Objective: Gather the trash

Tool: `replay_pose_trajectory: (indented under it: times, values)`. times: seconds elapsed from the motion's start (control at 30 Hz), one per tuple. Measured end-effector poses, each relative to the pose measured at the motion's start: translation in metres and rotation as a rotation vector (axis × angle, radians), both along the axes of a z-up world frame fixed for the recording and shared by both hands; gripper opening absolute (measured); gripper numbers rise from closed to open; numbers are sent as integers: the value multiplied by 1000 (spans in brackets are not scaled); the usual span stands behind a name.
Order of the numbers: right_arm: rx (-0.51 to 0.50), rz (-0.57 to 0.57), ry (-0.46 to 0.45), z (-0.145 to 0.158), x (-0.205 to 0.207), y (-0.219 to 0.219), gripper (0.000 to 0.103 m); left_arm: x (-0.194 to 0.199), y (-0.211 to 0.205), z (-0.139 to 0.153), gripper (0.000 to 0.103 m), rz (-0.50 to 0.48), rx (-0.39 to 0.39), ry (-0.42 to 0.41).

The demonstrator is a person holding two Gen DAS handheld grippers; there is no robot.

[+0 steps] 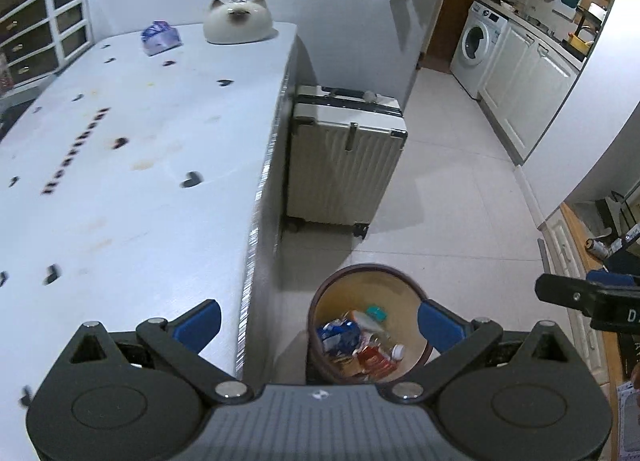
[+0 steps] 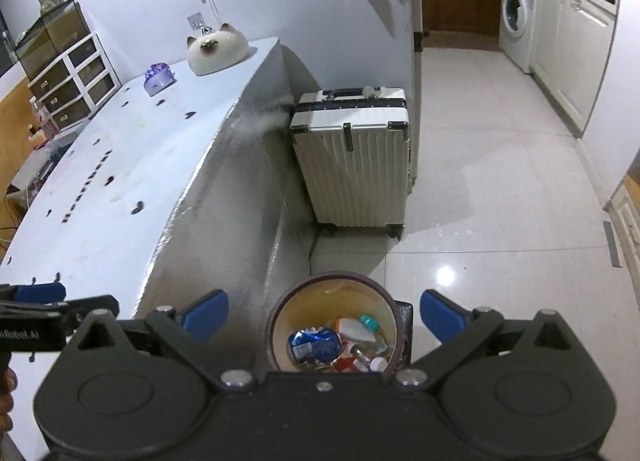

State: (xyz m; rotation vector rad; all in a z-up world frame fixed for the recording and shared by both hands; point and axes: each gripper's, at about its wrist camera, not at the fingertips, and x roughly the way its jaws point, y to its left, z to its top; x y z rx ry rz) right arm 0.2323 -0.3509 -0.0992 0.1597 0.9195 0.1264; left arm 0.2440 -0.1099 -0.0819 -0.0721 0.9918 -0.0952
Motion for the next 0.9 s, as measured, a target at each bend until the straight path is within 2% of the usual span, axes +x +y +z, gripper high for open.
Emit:
replay_pose_trajectory:
  times: [0.17,0.4,0.7,0.9]
  values:
    - [-19,-5,-31,17,-44,24,103,-41,21,16,103,12,28,-17]
    - [-49,-28,-61,37,-101,51,103,-90,47,28,103,-1,9,-24]
    - [-76,-83,-79,51,-160,60,103,-138,55,45,103,-15,34,-57]
    - [-83,-74,-106,66,-192,61,103,-163,52,55,103,-8,41,-82]
